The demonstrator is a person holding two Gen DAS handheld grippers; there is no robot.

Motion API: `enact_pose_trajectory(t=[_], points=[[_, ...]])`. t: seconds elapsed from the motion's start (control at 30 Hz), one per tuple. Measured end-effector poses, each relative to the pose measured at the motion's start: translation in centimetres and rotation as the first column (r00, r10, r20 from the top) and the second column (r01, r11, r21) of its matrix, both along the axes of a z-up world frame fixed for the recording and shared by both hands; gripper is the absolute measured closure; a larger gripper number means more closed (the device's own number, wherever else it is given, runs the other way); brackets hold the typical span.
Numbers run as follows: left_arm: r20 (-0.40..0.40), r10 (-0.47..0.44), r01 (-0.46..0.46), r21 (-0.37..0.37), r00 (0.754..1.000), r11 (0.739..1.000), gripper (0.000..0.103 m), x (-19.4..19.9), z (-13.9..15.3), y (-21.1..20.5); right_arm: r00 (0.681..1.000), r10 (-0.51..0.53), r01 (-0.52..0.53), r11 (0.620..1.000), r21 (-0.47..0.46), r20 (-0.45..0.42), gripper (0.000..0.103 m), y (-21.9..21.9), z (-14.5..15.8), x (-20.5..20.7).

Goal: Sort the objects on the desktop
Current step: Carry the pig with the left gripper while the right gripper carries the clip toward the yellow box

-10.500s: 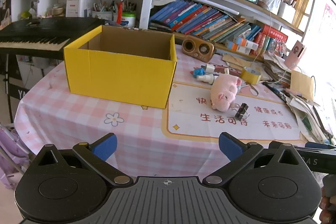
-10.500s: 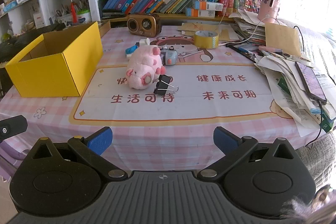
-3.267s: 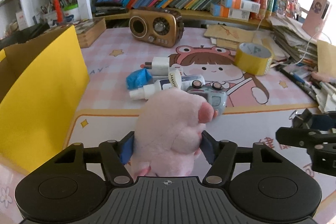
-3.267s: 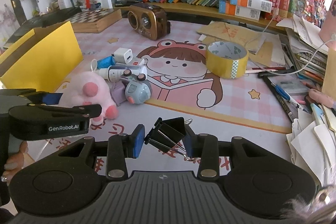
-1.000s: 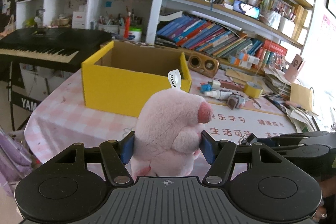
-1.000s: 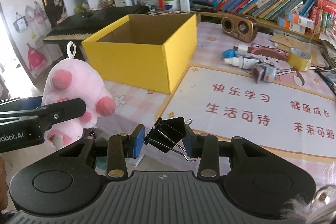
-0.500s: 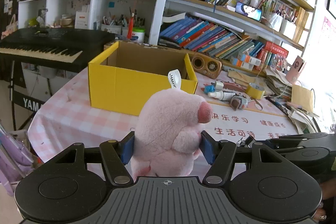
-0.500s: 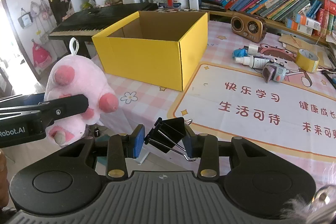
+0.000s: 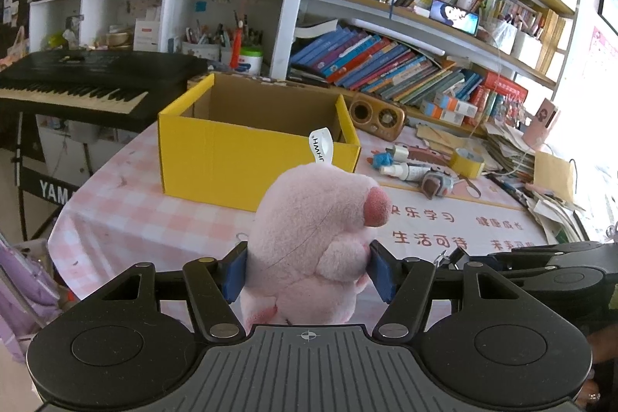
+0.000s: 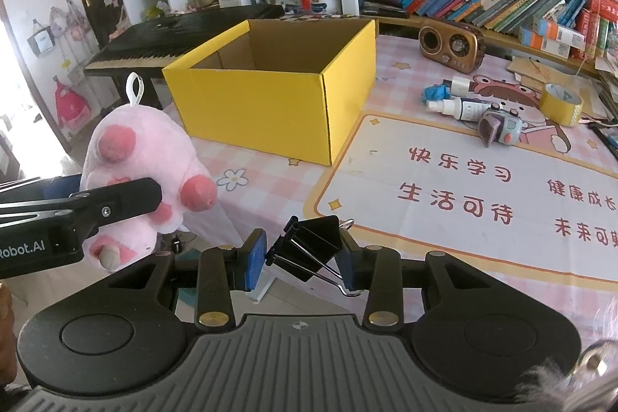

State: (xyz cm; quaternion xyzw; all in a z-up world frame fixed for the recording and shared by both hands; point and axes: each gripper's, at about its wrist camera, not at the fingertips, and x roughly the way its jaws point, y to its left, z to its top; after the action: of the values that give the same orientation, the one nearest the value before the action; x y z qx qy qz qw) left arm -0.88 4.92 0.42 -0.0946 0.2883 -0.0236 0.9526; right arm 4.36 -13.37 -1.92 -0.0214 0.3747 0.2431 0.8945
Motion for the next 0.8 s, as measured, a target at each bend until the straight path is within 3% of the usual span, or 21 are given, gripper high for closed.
enact_pose_trajectory(t=[0.8], points=[[-0.006,-0.006,0.006,-0.005,1.000,1.000,0.039,-0.14,-0.34,0.46,1.000,0.011,-0.011,1.000,-0.008,-0.011,0.067,0.77,-0.25,-0.14]])
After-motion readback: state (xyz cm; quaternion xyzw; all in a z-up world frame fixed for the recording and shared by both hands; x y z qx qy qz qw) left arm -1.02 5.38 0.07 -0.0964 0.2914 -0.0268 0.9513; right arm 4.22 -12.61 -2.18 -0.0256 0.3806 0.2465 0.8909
